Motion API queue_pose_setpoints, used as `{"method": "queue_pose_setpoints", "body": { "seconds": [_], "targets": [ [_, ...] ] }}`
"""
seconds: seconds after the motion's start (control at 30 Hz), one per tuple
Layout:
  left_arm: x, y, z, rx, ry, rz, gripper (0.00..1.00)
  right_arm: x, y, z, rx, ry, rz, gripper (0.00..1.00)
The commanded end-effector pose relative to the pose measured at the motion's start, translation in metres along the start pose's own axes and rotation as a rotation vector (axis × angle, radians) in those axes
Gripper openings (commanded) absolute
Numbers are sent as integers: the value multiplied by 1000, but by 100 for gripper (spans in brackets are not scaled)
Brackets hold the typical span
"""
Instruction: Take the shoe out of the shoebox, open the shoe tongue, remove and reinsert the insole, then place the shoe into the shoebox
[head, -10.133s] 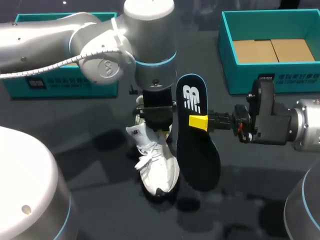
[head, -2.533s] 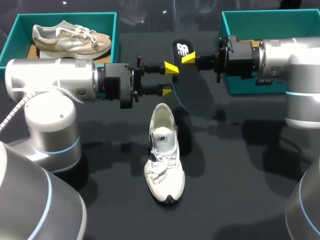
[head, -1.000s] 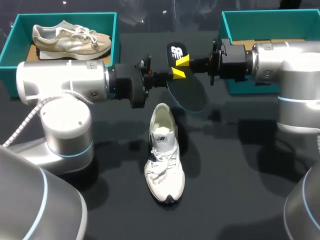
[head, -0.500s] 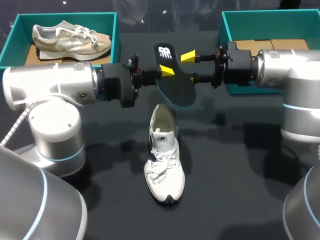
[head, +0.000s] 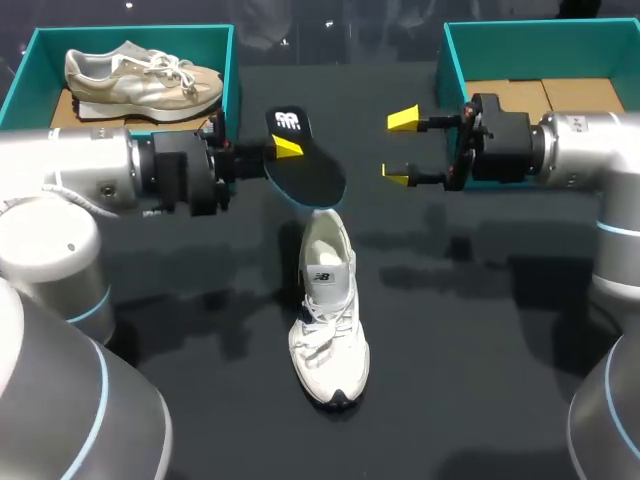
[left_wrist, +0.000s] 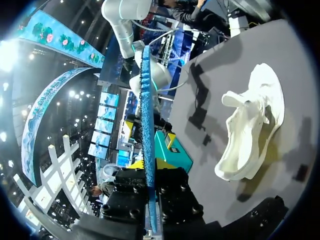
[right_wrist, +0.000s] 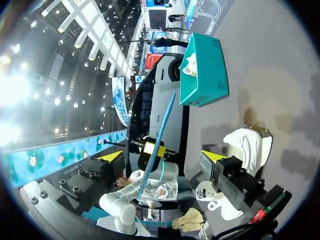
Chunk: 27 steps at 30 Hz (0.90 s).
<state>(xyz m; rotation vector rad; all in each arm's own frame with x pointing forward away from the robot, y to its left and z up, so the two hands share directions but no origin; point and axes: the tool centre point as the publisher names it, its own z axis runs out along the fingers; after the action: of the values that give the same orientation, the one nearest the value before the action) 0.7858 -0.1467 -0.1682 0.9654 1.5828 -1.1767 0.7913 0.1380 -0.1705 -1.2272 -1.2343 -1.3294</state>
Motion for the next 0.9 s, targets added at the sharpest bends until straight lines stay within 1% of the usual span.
{"method": "queue_pose_setpoints", "body": {
  "seconds": [0.03, 0.1, 0.2, 0.23, 0.3, 0.33, 0.9],
  "targets": [
    [-2, -8, -23, 21, 40, -83, 0, 1, -7, -4, -11, -1, -1, 100],
    [0, -12, -26, 31, 63, -167, 0, 1, -7, -4, -11, -1, -1, 100],
    [1, -18, -32, 60, 116, -379, 0, 1, -7, -4, -11, -1, -1, 100],
    [2, -19, -34, 82, 150, -464, 0, 1, -7, -4, -11, -1, -1, 100],
    [3, -21, -35, 150, 261, -670, 0, 1, -7, -4, -11, -1, -1, 100],
    [4, -23, -34, 196, 317, -740, 0, 1, -7, -4, -11, -1, -1, 100],
    [4, -23, -34, 196, 317, -740, 0, 1, -7, -4, -11, -1, -1, 100]
  ]
}}
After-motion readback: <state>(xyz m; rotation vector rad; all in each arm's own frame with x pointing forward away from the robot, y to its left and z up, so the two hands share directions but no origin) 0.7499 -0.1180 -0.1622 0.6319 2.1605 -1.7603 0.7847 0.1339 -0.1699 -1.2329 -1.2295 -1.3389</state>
